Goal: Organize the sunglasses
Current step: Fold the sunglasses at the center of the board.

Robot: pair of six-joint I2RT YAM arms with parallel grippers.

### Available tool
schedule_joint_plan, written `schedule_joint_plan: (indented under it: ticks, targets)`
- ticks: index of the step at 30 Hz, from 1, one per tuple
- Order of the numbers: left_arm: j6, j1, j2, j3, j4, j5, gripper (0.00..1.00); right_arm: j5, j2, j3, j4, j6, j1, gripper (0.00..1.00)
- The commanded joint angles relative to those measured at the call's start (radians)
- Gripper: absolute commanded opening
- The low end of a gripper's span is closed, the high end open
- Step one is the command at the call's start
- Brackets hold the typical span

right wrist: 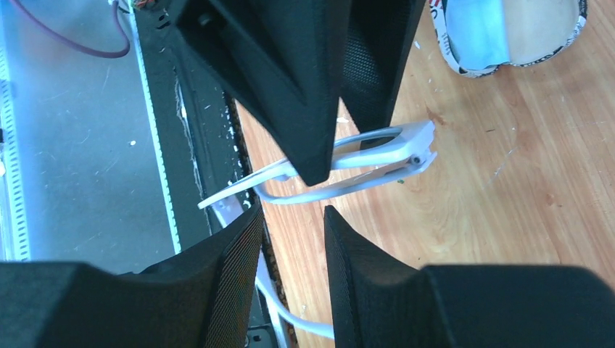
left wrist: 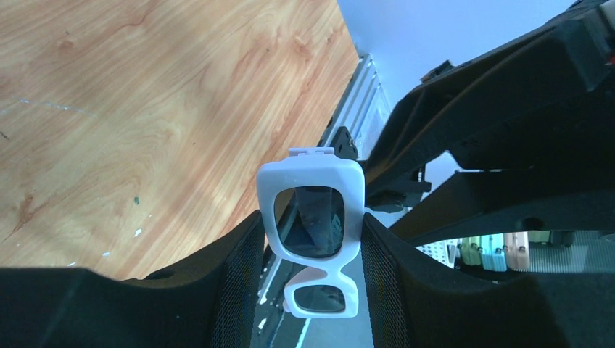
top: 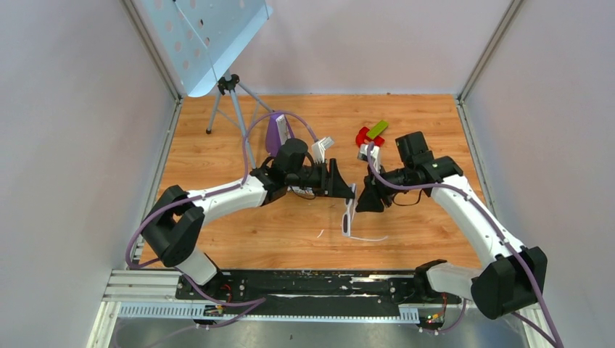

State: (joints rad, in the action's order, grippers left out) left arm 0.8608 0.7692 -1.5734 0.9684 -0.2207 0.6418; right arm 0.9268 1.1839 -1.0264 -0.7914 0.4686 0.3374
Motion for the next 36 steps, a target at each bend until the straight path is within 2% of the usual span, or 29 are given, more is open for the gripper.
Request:
schedule_joint_plan:
  ticks: [1,7,9,13,17,22,27,36]
  targets:
    - [-0.032,0.005,0.030,-0.027,0.002,-0.004,0.26,0.072,-0.013,-0.060,-0.142,0.075,-0.026,0.42]
    - [-0.032,-0.001,0.040,-0.044,-0.021,-0.013,0.25,-0.025,-0.087,-0.075,-0.214,0.172,-0.043,0.44]
    - [-0.036,-0.007,0.049,-0.047,-0.026,-0.020,0.25,-0.086,-0.100,-0.072,-0.235,0.205,-0.044,0.40]
    - [-0.037,-0.042,0.084,-0.065,-0.039,-0.082,0.24,-0.125,-0.124,-0.061,-0.346,0.339,-0.045,0.18]
    - [0.094,-0.076,0.118,-0.125,-0.162,-0.246,0.24,-0.122,-0.162,0.027,-0.398,0.457,-0.044,0.02]
    - [0.187,-0.085,0.092,-0.106,-0.252,-0.271,0.23,-0.236,-0.170,0.123,-0.345,0.475,-0.044,0.01]
    - [0.236,-0.085,0.085,-0.113,-0.291,-0.218,0.23,-0.385,-0.137,0.167,-0.191,0.365,-0.046,0.00]
    - [0.203,-0.085,0.125,-0.157,-0.234,-0.211,0.23,-0.347,-0.019,0.052,-0.094,0.267,-0.051,0.03]
